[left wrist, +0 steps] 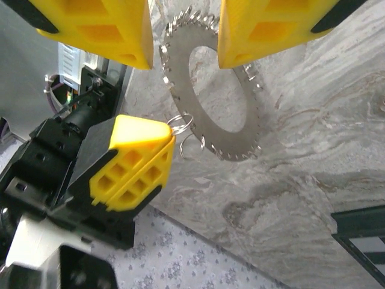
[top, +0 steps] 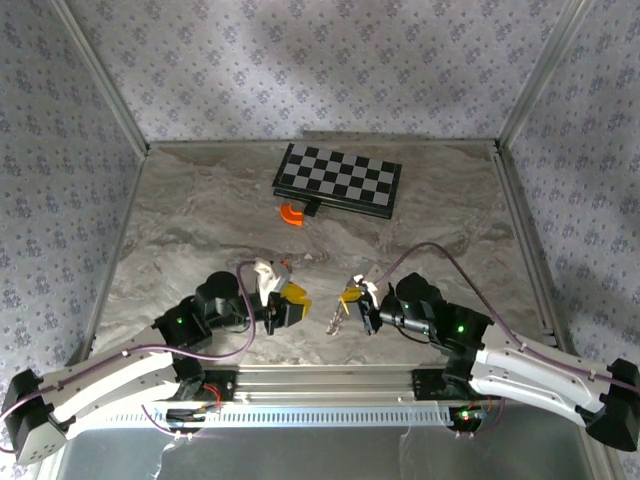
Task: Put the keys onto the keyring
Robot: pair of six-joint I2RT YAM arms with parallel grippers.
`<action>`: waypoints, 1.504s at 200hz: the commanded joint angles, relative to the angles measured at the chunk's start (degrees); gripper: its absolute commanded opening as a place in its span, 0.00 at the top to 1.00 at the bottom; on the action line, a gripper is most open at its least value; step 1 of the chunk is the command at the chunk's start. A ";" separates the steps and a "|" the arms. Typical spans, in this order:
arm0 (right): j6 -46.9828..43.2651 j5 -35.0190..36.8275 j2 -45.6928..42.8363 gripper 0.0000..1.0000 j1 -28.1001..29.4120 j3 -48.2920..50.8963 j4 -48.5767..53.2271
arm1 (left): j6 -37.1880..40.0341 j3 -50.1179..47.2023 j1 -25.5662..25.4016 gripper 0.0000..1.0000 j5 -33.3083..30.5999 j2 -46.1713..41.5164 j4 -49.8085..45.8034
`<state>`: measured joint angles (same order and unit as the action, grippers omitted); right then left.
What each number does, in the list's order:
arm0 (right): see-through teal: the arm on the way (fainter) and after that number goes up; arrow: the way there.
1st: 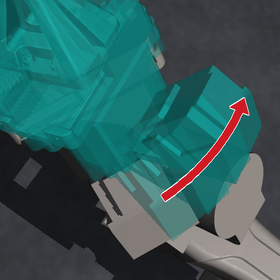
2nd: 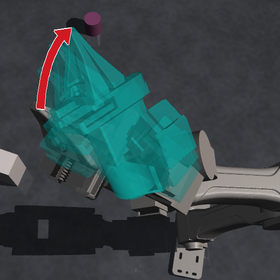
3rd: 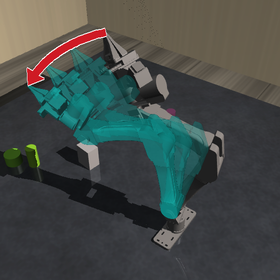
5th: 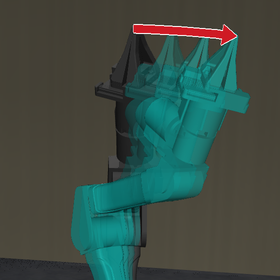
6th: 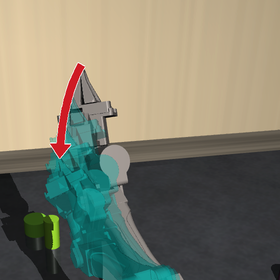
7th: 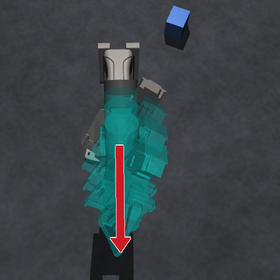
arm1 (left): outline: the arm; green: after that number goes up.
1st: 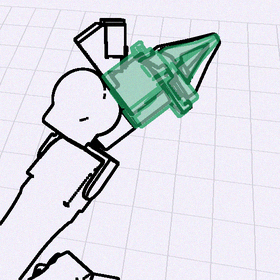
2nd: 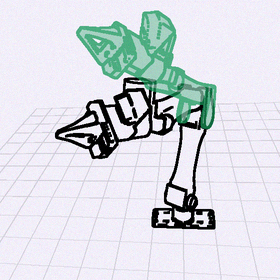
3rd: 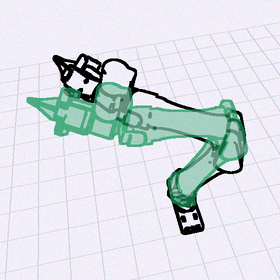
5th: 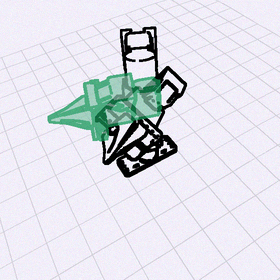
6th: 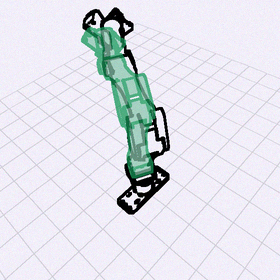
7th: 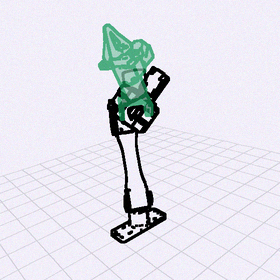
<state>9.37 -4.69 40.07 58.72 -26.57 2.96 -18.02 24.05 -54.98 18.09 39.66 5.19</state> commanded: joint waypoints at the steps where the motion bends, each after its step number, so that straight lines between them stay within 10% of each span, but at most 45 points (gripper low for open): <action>1: -0.99 -4.32 -1.50 1.00 -0.75 -0.83 -3.54 | 1.90 0.46 0.31 0.65 6.52 -0.28 5.26; 301: -4.62 -17.46 2.79 1.00 -4.85 -5.34 1.68 | 17.50 1.30 2.25 0.67 18.21 18.96 19.95</action>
<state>5.91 -20.53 42.92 54.24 -29.47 5.04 -1.58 22.90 -53.28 34.33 57.95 22.13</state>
